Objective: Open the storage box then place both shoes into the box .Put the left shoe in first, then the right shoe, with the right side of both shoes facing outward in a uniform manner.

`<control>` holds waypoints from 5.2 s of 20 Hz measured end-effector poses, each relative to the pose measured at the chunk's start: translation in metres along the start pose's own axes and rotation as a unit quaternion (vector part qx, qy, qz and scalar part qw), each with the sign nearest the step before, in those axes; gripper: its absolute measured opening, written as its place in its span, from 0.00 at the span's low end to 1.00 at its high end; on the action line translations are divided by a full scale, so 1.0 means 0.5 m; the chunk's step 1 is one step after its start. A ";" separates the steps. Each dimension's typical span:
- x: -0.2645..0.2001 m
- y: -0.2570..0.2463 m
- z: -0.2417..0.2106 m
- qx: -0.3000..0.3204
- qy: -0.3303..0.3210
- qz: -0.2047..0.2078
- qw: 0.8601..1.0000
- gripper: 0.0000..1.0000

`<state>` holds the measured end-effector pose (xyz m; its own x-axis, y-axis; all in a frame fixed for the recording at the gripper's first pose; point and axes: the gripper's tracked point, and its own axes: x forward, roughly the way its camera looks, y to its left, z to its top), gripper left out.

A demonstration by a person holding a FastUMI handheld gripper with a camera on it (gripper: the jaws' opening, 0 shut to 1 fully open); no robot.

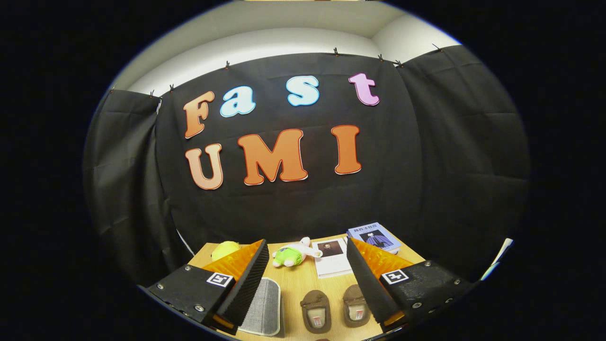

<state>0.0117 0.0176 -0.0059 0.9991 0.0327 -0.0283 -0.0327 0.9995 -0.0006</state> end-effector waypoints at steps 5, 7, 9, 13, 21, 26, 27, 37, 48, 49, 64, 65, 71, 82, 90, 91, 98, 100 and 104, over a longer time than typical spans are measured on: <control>-0.003 -0.004 0.002 -0.002 -0.003 -0.003 1.000 0.98; -0.005 -0.003 0.004 0.001 -0.006 -0.001 1.000 0.98; -0.007 -0.008 0.005 0.003 -0.008 -0.001 1.000 0.98; -0.003 -0.021 -0.013 0.009 0.000 -0.004 1.000 0.98; 0.025 -0.005 -0.104 0.071 0.043 0.047 0.995 0.98; 0.059 0.006 -0.207 0.140 0.090 0.081 0.983 0.98; 0.066 0.011 -0.229 0.149 0.100 0.089 0.980 0.98; 0.088 0.108 -0.430 0.264 0.214 0.198 0.919 0.98; 0.104 0.181 -0.552 0.319 0.312 0.266 0.855 0.98; 0.106 0.186 -0.561 0.326 0.319 0.270 0.848 0.98; 0.096 0.227 -0.595 0.351 0.357 0.272 0.822 0.73; 0.095 0.222 -0.593 0.353 0.357 0.267 0.823 0.70; 0.097 0.206 -0.531 0.388 0.321 0.247 0.828 0.05; 0.036 0.314 -0.329 0.333 0.273 0.271 0.861 0.01; -0.002 0.502 -0.239 0.228 0.244 0.290 0.897 0.02; -0.007 0.528 -0.240 0.223 0.246 0.294 0.896 0.02; -0.038 0.679 -0.251 0.170 0.244 0.345 0.890 0.10; -0.044 0.701 -0.267 0.125 0.241 0.355 0.895 0.26; -0.037 0.701 -0.289 0.084 0.230 0.347 0.905 0.89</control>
<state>-0.0226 0.3669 -0.1499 0.6205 0.6877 -0.3769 -0.6048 0.7256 0.3282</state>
